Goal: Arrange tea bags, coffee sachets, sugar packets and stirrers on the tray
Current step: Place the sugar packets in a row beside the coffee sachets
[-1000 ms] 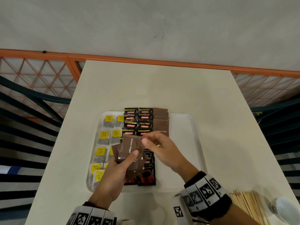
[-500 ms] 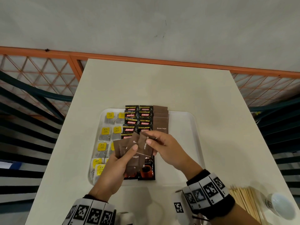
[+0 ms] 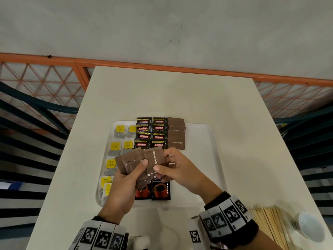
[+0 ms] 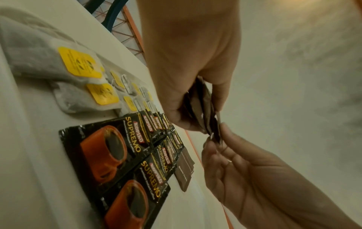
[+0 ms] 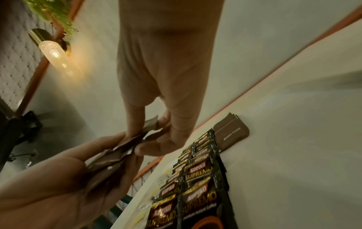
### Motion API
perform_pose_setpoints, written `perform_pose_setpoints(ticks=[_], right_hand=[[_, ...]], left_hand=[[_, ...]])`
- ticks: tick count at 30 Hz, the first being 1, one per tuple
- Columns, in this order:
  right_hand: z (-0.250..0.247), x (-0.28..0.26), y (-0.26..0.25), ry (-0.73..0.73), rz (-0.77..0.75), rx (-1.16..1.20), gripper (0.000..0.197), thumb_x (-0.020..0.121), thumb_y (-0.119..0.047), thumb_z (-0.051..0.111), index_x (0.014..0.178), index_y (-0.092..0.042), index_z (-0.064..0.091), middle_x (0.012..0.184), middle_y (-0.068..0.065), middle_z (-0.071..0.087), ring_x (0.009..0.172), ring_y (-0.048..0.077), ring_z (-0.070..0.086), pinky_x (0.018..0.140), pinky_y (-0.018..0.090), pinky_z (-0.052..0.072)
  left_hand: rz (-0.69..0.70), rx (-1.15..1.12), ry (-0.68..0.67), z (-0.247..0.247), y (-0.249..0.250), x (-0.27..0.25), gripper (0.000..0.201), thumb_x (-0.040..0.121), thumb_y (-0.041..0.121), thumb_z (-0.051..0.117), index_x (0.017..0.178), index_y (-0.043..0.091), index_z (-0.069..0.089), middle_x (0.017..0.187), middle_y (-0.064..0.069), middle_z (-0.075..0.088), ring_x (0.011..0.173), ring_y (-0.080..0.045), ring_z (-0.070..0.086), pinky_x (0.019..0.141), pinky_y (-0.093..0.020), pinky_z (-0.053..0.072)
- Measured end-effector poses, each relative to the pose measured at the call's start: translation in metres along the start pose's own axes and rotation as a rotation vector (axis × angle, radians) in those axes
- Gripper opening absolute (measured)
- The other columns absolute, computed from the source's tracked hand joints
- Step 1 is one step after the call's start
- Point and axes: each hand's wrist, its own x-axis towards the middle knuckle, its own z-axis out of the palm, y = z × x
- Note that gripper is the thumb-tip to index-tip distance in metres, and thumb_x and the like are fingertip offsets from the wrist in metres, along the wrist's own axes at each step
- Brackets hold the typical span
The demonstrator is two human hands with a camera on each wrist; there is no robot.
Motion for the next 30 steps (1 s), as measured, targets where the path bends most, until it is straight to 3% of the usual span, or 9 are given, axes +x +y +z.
perform_pose_setpoints(ticks=[4, 9, 12, 16, 24, 30], right_hand=[[-0.003, 0.004, 0.012, 0.056, -0.020, 0.207, 0.011, 0.088, -0.005, 0.059, 0.096, -0.011, 0.056, 0.089, 0.001, 0.064, 0.075, 0.012, 0.065, 0.067, 0.022, 0.055], [-0.025, 0.014, 0.025, 0.232, -0.023, 0.373, 0.018, 0.092, -0.005, 0.051, 0.104, -0.013, 0.062, 0.091, 0.003, 0.064, 0.081, 0.011, 0.061, 0.068, 0.020, 0.052], [-0.046, 0.023, 0.034, 0.378, -0.005, 0.228, 0.020, 0.090, -0.003, 0.054, 0.099, -0.019, 0.061, 0.086, 0.002, 0.064, 0.074, 0.011, 0.057, 0.063, 0.018, 0.046], [-0.066, 0.035, 0.044, 0.558, 0.039, 0.002, 0.022, 0.085, -0.004, 0.063, 0.101, -0.015, 0.053, 0.078, 0.005, 0.066, 0.068, 0.014, 0.056, 0.066, 0.023, 0.046], [-0.070, 0.053, 0.051, 0.570, 0.033, -0.193, 0.028, 0.084, -0.012, 0.066, 0.099, -0.018, 0.043, 0.075, 0.005, 0.063, 0.068, 0.014, 0.054, 0.062, 0.021, 0.039], [-0.063, 0.061, 0.052, 0.615, 0.008, -0.276, 0.031, 0.082, -0.013, 0.068, 0.100, -0.016, 0.043, 0.081, 0.009, 0.064, 0.074, 0.016, 0.057, 0.061, 0.015, 0.039]], left_hand=[[-0.004, 0.027, 0.018, -0.004, -0.004, 0.004, 0.027, 0.079, 0.008, 0.060, 0.103, 0.020, 0.063, 0.089, 0.003, 0.075, 0.083, -0.011, 0.071, 0.060, -0.022, 0.056], [-0.060, 0.049, 0.047, -0.014, -0.009, 0.006, 0.026, 0.083, 0.006, 0.059, 0.101, 0.024, 0.064, 0.086, 0.005, 0.075, 0.078, -0.010, 0.071, 0.058, -0.024, 0.057], [-0.085, 0.046, 0.051, -0.018, -0.009, 0.007, 0.024, 0.085, 0.005, 0.058, 0.099, 0.023, 0.064, 0.081, 0.007, 0.075, 0.072, -0.008, 0.071, 0.053, -0.022, 0.056], [-0.106, 0.045, 0.059, -0.021, -0.008, 0.008, 0.025, 0.084, 0.005, 0.059, 0.102, 0.022, 0.064, 0.080, 0.006, 0.075, 0.070, -0.009, 0.071, 0.049, -0.022, 0.053], [-0.128, 0.054, 0.041, -0.019, -0.011, 0.008, 0.027, 0.085, 0.004, 0.058, 0.102, 0.026, 0.063, 0.081, 0.005, 0.075, 0.070, -0.011, 0.071, 0.050, -0.024, 0.055], [-0.145, 0.031, 0.052, -0.017, -0.012, 0.008, 0.037, 0.084, 0.006, 0.059, 0.118, 0.020, 0.058, 0.100, -0.004, 0.071, 0.078, -0.012, 0.070, 0.052, -0.024, 0.055]])
